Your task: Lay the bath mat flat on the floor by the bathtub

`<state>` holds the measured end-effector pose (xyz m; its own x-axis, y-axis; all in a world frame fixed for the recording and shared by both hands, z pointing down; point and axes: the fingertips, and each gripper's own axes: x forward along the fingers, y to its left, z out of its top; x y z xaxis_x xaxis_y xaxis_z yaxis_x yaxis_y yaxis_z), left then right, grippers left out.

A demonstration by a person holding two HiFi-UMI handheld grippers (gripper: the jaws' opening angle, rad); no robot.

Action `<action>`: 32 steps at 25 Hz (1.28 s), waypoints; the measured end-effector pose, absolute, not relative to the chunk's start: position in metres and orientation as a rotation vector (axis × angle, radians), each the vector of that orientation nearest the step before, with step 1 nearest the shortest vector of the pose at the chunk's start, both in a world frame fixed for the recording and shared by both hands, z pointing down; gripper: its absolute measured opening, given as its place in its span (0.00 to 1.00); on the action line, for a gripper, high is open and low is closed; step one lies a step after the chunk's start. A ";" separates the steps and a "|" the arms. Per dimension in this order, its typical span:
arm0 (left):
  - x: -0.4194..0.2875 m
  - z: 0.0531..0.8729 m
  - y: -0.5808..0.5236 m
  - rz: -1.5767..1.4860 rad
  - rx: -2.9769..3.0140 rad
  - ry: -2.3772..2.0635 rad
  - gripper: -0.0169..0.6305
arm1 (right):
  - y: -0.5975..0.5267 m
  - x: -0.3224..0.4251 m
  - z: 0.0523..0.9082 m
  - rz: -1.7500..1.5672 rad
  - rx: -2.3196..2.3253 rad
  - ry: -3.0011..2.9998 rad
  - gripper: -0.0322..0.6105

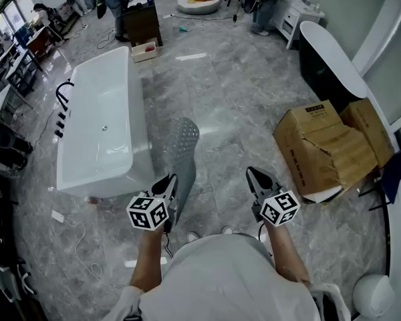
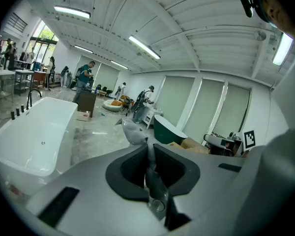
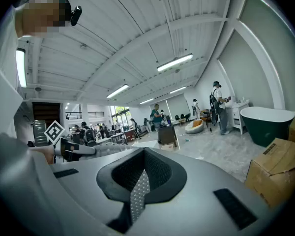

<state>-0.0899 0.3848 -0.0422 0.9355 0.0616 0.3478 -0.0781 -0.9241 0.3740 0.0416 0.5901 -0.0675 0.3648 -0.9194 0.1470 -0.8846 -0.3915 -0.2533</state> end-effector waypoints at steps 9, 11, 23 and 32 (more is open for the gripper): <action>-0.084 -0.044 0.378 0.460 2.675 -0.129 0.09 | 0.601 0.061 -0.067 -0.376 -2.399 1.695 0.09; -0.083 -0.046 0.376 0.449 2.670 -0.162 0.09 | 0.605 0.066 -0.073 -0.350 -2.346 1.696 0.09; -0.055 -0.030 0.365 0.462 2.643 -0.239 0.09 | 0.618 0.106 -0.047 -0.424 -2.335 1.646 0.09; -0.009 -0.007 0.295 0.477 2.610 -0.139 0.09 | 0.527 0.147 -0.033 -0.470 -2.379 1.624 0.09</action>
